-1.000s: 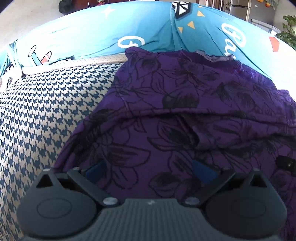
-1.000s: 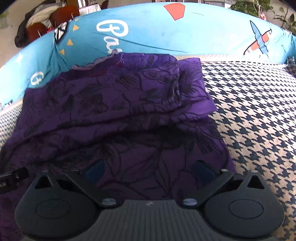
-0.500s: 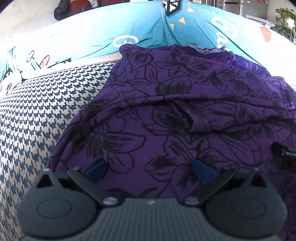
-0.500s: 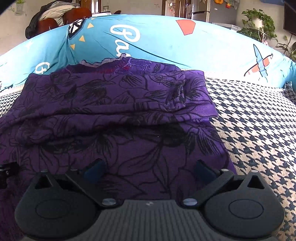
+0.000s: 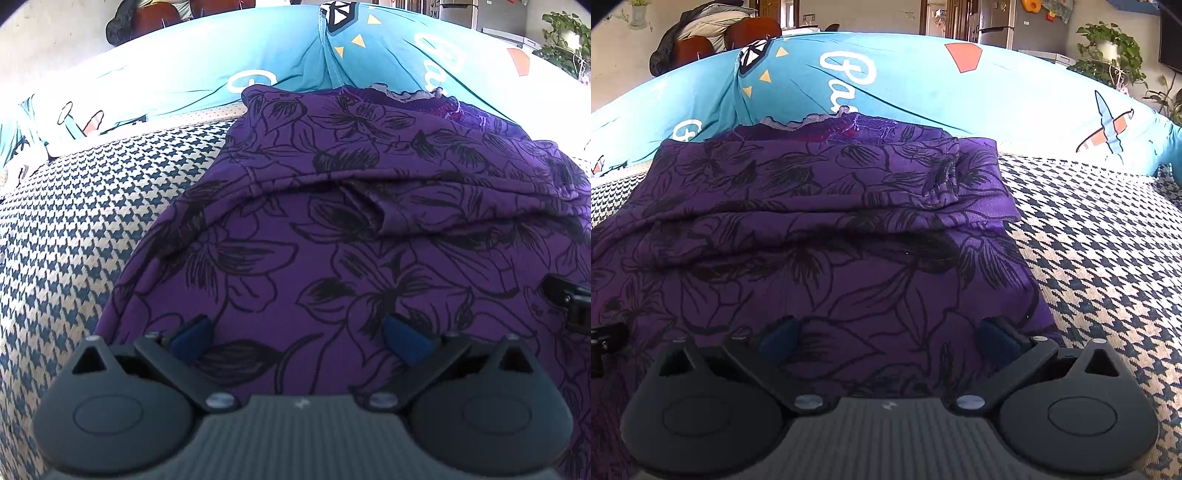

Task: Fold clothes

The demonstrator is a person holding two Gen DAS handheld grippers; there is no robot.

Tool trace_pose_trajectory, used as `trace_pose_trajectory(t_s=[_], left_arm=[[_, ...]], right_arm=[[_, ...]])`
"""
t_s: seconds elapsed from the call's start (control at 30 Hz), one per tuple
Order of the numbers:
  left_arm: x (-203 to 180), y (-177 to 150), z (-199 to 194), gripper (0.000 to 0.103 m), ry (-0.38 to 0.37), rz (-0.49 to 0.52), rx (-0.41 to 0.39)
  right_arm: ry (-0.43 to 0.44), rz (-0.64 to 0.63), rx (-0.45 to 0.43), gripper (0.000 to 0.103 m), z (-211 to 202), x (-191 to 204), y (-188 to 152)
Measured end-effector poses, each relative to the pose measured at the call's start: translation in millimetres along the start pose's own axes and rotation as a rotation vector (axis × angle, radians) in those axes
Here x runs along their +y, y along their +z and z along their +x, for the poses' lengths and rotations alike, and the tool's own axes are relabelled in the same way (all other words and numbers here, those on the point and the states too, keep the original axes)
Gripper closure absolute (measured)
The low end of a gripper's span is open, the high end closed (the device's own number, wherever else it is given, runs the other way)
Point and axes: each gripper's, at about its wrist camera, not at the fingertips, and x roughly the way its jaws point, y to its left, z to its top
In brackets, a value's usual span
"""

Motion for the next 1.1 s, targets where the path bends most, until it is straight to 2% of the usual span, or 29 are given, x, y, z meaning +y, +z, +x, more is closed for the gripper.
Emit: trace_pose_trajectory(t_s=[1.1], left_arm=[[6, -26, -28, 0.0, -0.005, -0.011, 0.005]], right_arm=[[-0.017, -0.012, -0.022, 0.0, -30, 5, -26]])
